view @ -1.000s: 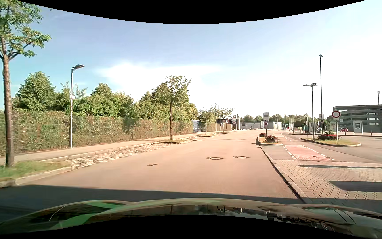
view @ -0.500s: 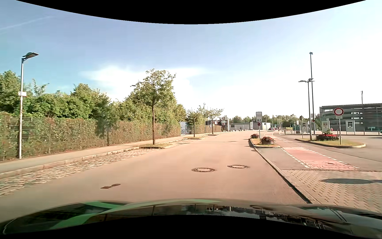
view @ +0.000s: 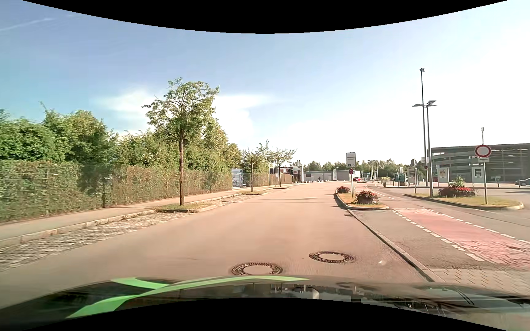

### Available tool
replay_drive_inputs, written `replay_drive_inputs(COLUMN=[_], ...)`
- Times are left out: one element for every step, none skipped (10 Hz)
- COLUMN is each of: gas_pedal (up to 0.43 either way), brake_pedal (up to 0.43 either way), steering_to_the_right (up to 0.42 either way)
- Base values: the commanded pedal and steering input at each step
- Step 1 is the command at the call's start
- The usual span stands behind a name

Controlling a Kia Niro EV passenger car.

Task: Follow the waypoints while adhering to traffic rules and regulations

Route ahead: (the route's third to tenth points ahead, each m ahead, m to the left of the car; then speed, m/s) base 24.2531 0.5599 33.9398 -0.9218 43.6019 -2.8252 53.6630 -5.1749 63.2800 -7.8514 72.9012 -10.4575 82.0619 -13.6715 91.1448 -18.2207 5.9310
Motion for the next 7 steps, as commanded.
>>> replay_drive_inputs(gas_pedal=[0.24, 0.24, 0.24, 0.24, 0.24, 0.24, 0.248], brake_pedal=[0.0, 0.0, 0.0, 0.0, 0.0, 0.0, 0.0], steering_to_the_right=[0.074, 0.073, 0.068, 0.06, 0.055, 0.05, 0.043])
